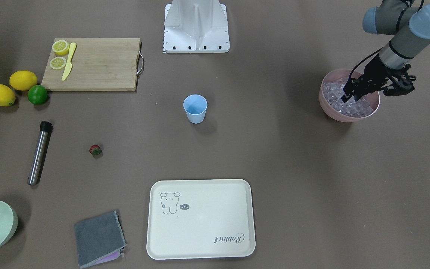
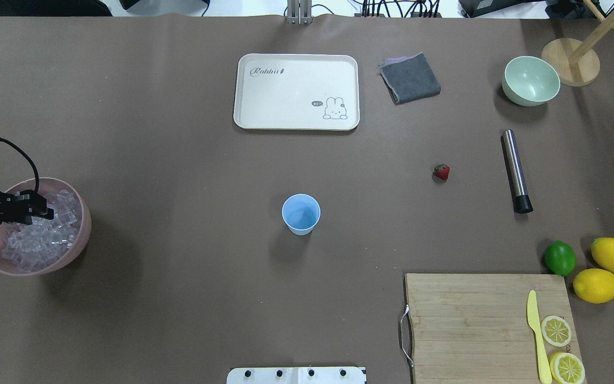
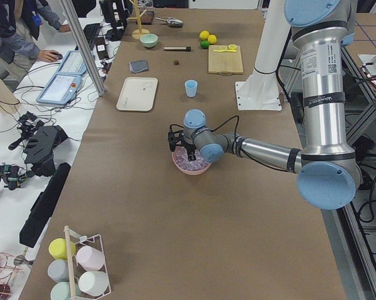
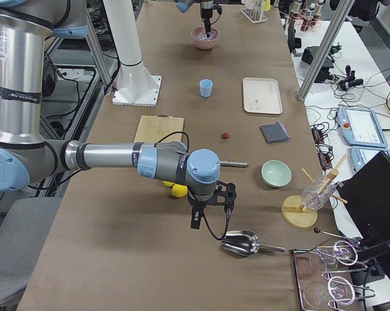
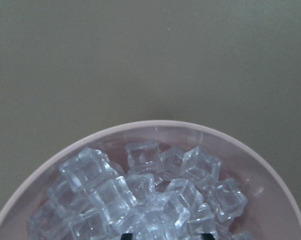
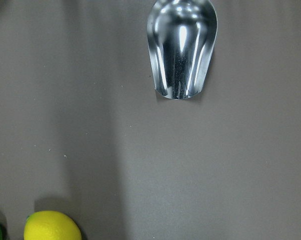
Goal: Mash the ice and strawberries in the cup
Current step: 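Close the left gripper on a clear ice cube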
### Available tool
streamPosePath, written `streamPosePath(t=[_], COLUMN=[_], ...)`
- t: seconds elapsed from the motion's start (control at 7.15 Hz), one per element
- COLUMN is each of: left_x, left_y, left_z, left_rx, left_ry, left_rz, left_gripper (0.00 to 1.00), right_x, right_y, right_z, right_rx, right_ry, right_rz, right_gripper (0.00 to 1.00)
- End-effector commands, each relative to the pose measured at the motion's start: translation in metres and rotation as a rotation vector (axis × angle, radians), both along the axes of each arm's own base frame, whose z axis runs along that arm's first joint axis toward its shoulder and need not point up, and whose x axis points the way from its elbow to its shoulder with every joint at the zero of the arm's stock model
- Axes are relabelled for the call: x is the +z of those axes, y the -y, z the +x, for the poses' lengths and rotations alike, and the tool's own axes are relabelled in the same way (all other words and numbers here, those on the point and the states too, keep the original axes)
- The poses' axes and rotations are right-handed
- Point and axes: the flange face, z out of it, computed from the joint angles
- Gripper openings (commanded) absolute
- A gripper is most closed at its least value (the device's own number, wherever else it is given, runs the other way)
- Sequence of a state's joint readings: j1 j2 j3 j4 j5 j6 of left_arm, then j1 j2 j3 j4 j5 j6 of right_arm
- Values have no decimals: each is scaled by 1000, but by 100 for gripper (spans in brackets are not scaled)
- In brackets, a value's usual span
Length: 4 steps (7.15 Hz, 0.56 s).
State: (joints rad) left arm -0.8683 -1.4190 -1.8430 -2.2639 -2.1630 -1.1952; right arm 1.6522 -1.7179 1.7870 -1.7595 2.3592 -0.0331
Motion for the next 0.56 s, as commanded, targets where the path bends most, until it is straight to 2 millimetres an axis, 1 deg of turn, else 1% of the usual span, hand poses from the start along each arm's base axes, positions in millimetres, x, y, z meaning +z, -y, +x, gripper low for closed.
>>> streamPosePath(t=[0.0, 0.14, 0.42], left_x=[0, 1, -3], left_y=[0, 0, 0], left_z=[0, 0, -1], left_rx=[0, 0, 8], left_ry=[0, 1, -8], left_rz=[0, -1, 4], left_gripper=[33, 25, 21], right_x=[-1, -1, -1], right_y=[1, 1, 1], right_z=[0, 0, 0], right_rx=[-1, 0, 0], right_ry=[0, 1, 1], right_rz=[2, 2, 4], right_gripper=[100, 100, 100])
